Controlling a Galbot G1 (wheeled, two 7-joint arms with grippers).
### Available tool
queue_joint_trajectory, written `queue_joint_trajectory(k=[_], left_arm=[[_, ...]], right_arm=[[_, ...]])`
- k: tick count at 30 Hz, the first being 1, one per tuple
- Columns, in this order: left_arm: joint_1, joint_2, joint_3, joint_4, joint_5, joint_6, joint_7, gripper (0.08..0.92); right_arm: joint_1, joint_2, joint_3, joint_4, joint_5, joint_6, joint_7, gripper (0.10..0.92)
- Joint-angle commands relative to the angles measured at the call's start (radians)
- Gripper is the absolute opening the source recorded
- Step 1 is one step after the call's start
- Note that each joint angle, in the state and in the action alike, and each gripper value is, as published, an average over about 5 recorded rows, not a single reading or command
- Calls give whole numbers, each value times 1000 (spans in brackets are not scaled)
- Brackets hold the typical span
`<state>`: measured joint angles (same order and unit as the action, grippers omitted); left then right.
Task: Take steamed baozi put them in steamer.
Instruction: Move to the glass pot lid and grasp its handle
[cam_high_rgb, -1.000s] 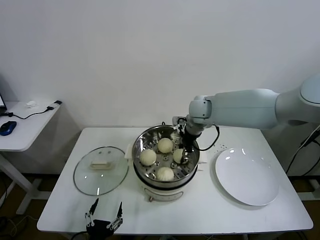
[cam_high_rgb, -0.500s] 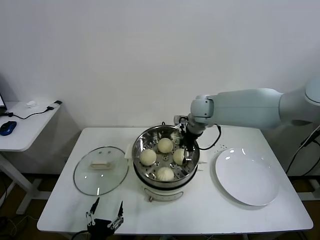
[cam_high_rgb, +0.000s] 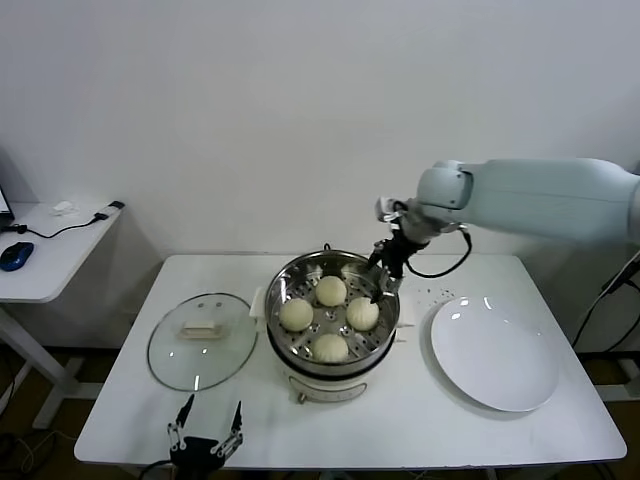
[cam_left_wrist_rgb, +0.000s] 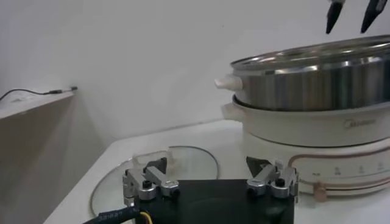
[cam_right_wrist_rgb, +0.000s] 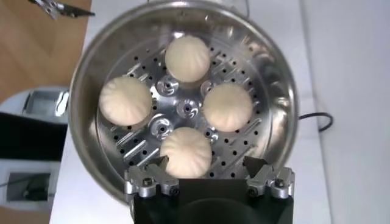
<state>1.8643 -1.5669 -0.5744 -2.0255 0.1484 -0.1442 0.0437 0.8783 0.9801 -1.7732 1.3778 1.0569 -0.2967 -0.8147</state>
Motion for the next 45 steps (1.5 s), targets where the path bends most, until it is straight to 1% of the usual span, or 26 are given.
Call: queue_joint_trajectory(k=[1,6,10,12,15,18,24,28,30,34,39,41,45], left_arm=[[-10,-3,-26,-24,0,7,7,823],[-12,-2,-39,-36,3,8,14,823],[-18,-4,-43,-40,7,8,14,823],[-21,-6,-44,-45,11,9,14,823],[-20,-8,-46,-56,19,12,14,823],[-14,-7,-54,-70,37,13,14,823],[-7,-4,-79,-84,95,10,20,823],[-6,0,-97,-90,168,13,26,823],[-8,-1,-110,-95,245,26,19,823],[-20,-7,-165,-107,577,30,-5,823],[-77,-6,-237,-86,1053,23,-101,823],[-102,-5,-248,-63,1178,24,-126,823],[-155,9,-237,4,1327,32,-147,823]], right_arm=[[-113,-398,208,121,12,239,199,823],[-451,-579,516,200,-35,361,410,823],[-811,-644,879,233,-110,416,512,823],[-1050,-655,1123,243,-144,429,548,823],[-1399,-635,1502,262,-182,440,586,823],[-1672,-579,1799,282,-204,439,603,823],[-2006,-412,2188,303,-269,431,590,823],[-2134,-291,2339,334,-323,402,585,823],[-2189,-227,2395,356,-347,376,586,823],[-2276,-121,2457,377,-386,351,582,823],[-2330,-28,2488,365,-439,374,571,823],[-2337,-3,2495,358,-442,377,573,823],[-2335,28,2498,329,-454,389,570,823]])
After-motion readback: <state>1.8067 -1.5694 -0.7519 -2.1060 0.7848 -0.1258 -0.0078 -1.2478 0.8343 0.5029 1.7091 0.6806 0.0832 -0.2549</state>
